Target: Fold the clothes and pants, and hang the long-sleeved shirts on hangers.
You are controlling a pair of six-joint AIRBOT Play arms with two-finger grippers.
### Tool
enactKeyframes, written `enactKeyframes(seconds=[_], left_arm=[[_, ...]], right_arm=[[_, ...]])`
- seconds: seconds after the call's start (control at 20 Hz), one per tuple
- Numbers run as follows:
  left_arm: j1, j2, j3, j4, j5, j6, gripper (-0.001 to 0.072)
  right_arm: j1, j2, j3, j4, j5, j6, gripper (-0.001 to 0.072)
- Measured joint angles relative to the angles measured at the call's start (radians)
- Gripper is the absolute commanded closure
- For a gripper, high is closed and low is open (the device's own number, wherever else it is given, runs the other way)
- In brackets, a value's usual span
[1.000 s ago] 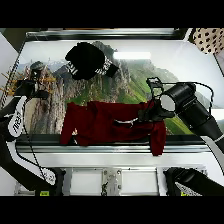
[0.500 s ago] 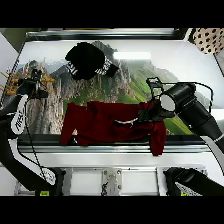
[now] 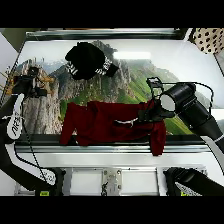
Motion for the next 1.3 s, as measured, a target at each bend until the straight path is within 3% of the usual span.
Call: enactKeyframes(seconds=[0.25, 0.3, 0.55, 0.75, 1.05, 1.3], left_arm=[[-0.087, 0.176, 0.000, 0.007, -0.056, 0.036, 0.0690], [-0.224, 0.402, 0.000, -0.152, -0.147, 0.315, 0.0690], [-0.190, 0.518, 0.001, -0.619, -0.380, 0.815, 0.0690], [-0.132, 0.572, 0.001, -0.784, -0.511, 0.986, 0.0690], [-0.029, 0.657, -0.127, -0.864, -0.740, 1.282, 0.0691], [-0.016, 0.802, -0.398, -0.900, -0.775, 1.395, 0.0691]], right_arm=[[0.000, 0.000, 0.000, 0.000, 0.000, 0.000, 0.0684], [0.000, 0.000, 0.000, 0.000, 0.000, 0.000, 0.0685], [0.000, 0.000, 0.000, 0.000, 0.000, 0.000, 0.0685], [0.000, 0.000, 0.000, 0.000, 0.000, 0.000, 0.0684], [0.000, 0.000, 0.000, 0.000, 0.000, 0.000, 0.0684], [0.000, 0.000, 0.000, 0.000, 0.000, 0.000, 0.0684]])
